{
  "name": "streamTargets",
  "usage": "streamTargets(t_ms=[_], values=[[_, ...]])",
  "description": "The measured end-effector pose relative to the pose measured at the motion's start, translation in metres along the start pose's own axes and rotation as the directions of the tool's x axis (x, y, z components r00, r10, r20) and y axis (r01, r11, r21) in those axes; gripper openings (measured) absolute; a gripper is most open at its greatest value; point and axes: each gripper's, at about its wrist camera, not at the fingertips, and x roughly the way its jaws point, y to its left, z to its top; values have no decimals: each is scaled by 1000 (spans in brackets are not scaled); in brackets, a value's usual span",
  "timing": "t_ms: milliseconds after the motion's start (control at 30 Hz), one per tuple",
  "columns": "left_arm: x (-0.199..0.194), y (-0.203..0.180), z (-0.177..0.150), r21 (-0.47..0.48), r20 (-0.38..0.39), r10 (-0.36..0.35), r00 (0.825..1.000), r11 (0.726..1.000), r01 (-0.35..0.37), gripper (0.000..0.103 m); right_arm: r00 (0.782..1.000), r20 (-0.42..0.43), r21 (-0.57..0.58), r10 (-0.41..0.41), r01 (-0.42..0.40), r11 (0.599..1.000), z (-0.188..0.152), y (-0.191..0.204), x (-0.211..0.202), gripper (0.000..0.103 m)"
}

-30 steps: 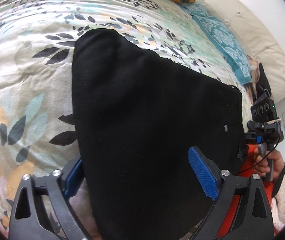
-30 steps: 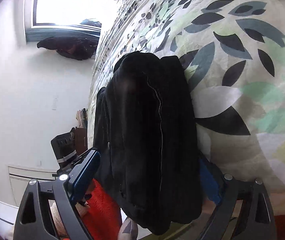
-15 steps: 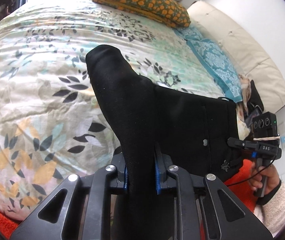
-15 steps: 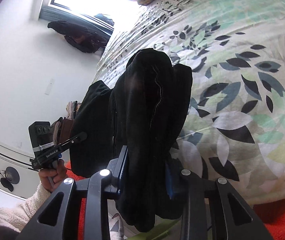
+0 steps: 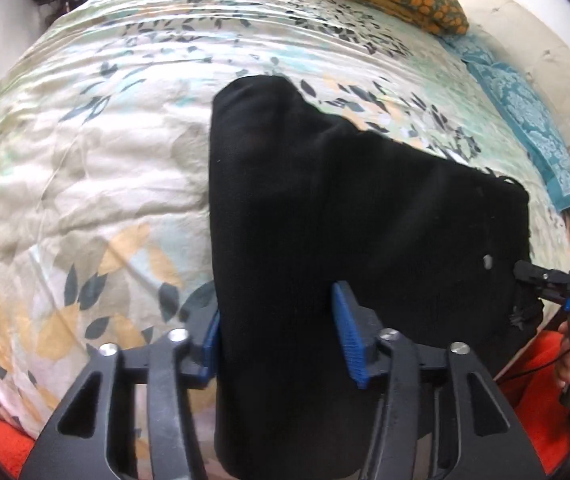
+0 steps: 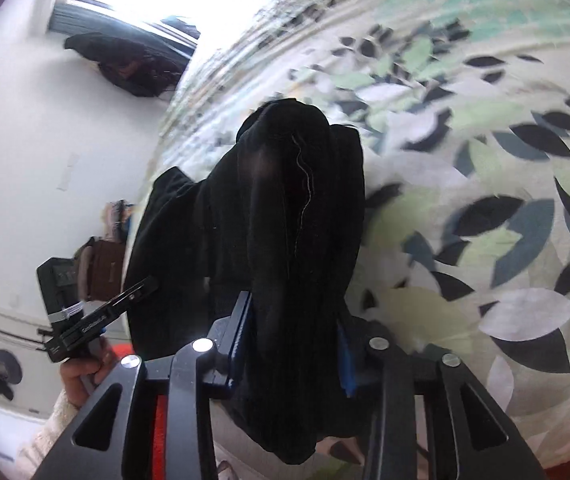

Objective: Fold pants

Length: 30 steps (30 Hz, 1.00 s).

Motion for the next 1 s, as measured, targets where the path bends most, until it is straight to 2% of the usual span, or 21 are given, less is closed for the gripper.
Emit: streamTargets(t_ms=[67,100,133,200,233,367,433,467,533,600,633,667,767,833,867,933,1000], values=[[-21,6,-4,-38,62,26,998,999,-24,67,998,56,50,-22,19,999,-6,-13,-6,89],[-35,6,-4,-37,93,54,994,998,-51,77,993,103,55,-57,52,997,-9,-12,-17,95],[-49,4,-4,-20,131,76,988,997,-74,81,985,144,45,-93,88,995,-12,-9,-30,102],[-79,-4,-7,31,211,116,971,992,-125,85,966,199,-17,-164,170,985,-16,7,-55,103],[-92,-10,-8,59,243,126,962,988,-144,88,950,235,-59,-207,226,972,-20,19,-69,103],[-138,-46,-27,139,341,151,928,968,-208,94,874,362,-182,-325,408,895,-47,74,-118,103],[-153,-64,-39,146,378,190,906,954,-261,96,841,389,-209,-376,478,853,-63,101,-133,103],[-160,-72,-46,137,386,206,899,951,-276,96,832,387,-223,-397,502,836,-72,113,-139,103],[-174,-79,-59,108,371,197,907,961,-253,96,821,380,-242,-425,532,812,-93,133,-149,103],[-180,-84,-69,73,313,201,928,969,-235,96,818,387,-247,-426,537,807,-113,146,-157,103],[-183,-86,-74,67,303,202,931,970,-232,96,817,392,-250,-423,537,806,-122,152,-161,103],[-185,-88,-80,69,304,217,928,966,-249,96,814,400,-255,-422,541,802,-130,158,-166,103],[-190,-97,-92,83,333,296,895,937,-341,96,785,444,-270,-432,576,771,-148,170,-172,103],[-194,-96,-97,45,351,322,879,932,-359,96,772,467,-280,-432,592,756,-155,172,-169,103],[-196,-94,-98,15,353,320,879,938,-347,96,772,463,-283,-435,594,753,-158,173,-165,103],[-198,-89,-99,-36,332,301,894,951,-307,96,782,438,-278,-443,587,760,-158,170,-155,103],[-197,-85,-100,-56,287,275,918,961,-271,96,793,422,-278,-440,575,769,-162,170,-148,103]])
